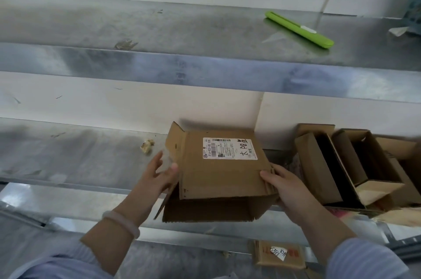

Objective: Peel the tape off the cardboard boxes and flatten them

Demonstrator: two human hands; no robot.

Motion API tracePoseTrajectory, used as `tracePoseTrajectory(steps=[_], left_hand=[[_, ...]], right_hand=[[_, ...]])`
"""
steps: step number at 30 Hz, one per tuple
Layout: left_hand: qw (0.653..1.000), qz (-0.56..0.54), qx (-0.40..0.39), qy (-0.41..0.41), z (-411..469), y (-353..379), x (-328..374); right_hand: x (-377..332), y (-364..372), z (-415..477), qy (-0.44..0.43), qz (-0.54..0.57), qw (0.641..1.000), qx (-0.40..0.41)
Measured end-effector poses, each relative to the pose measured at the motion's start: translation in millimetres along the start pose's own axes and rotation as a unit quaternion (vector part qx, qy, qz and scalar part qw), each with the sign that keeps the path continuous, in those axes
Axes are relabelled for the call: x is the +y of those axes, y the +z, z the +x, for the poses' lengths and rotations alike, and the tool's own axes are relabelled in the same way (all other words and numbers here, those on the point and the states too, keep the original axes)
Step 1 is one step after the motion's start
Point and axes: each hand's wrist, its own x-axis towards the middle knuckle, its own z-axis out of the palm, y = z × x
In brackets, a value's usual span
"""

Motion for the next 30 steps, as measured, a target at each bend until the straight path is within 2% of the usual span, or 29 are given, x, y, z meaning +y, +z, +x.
tracePoseTrajectory(steps=[2, 4, 7, 10, 13, 16, 18, 21, 26, 28, 30], left_hand=[[0.997, -0.036, -0.014, -0.07, 4.8, -1.6, -2.6], [0.992, -0.068, -0.049, -0.089, 6.3, -5.8, 0.0], [0.995, -0.006, -0.088, -0.051, 8.9, -18.0, 4.1], [0.992, 0.093, -0.086, 0.029, 12.9, -27.1, 3.2], [0.977, 0.154, -0.031, 0.147, 18.7, -24.9, 0.5], [0.954, 0.166, 0.055, 0.244, 26.4, -18.3, -4.4], [0.94, 0.192, 0.123, 0.255, 31.6, -16.3, -9.7], [0.914, 0.247, 0.17, 0.273, 30.6, -12.5, -20.1], [0.889, 0.258, 0.234, 0.296, 20.0, -0.2, -20.4], [0.865, 0.289, 0.252, 0.323, 18.2, -2.0, -19.9], [0.848, 0.31, 0.262, 0.34, 18.6, -7.4, -18.2]], right_hand=[[9.6, 2.0, -5.0, -0.002, 0.048, 0.999, -0.015], [16.4, 0.5, -8.8, -0.013, 0.069, 0.997, -0.035], [18.0, -5.3, -10.2, -0.015, 0.054, 0.997, -0.06], [11.0, -5.9, -9.6, -0.032, 0.027, 0.998, -0.055], [-3.1, -3.5, -8.8, -0.087, 0.015, 0.995, -0.039], [-19.0, -4.9, -7.5, -0.131, -0.07, 0.987, -0.056], [-24.6, -9.9, -6.3, -0.164, -0.087, 0.98, -0.066], [-27.7, -16.0, -4.3, -0.187, 0.036, 0.981, -0.026], [-43.3, -12.5, -4.2, -0.126, 0.219, 0.968, 0.003], [-54.8, -15.8, -7.9, -0.105, 0.193, 0.975, -0.027], [-66.6, -24.3, -11.8, -0.094, 0.103, 0.987, -0.074]])
